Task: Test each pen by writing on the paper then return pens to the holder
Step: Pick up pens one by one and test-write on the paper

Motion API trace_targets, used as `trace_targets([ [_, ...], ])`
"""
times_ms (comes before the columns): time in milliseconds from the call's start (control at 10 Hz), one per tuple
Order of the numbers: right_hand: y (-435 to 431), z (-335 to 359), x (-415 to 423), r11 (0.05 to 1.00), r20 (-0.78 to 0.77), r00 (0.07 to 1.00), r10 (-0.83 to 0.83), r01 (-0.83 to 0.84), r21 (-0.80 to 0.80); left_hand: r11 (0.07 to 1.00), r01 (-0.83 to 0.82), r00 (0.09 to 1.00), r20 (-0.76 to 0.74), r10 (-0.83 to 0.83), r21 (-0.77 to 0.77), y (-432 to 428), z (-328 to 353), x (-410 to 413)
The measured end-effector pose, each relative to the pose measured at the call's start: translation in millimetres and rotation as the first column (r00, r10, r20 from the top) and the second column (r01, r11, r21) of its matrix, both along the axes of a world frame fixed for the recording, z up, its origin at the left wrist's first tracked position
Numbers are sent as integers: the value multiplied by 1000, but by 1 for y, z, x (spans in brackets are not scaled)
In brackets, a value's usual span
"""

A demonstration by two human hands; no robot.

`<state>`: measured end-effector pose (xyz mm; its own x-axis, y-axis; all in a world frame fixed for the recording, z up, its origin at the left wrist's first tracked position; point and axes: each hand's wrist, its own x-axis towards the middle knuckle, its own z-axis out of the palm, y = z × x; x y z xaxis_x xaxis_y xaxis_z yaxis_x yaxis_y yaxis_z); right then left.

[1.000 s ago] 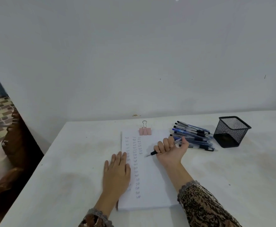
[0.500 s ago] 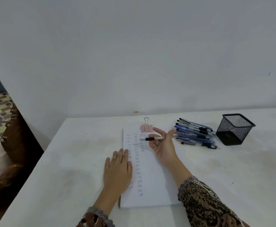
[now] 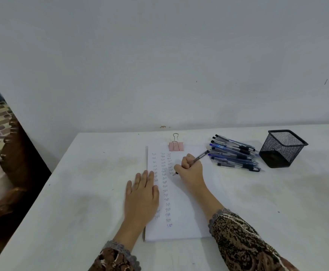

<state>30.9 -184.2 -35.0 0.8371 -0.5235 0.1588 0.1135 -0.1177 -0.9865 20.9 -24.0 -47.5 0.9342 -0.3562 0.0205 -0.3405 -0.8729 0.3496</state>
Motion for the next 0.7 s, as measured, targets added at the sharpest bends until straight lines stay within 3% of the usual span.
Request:
trace_targets([
  [300,3,1,0,995,-33,998,50,-52,-89,1000,-8,1000,15,7,14,0,0,0],
  [700,2,-1,2,997,-44,998,53,-56,-56,1000,-7,1000,28,7,6,1,-1,0],
])
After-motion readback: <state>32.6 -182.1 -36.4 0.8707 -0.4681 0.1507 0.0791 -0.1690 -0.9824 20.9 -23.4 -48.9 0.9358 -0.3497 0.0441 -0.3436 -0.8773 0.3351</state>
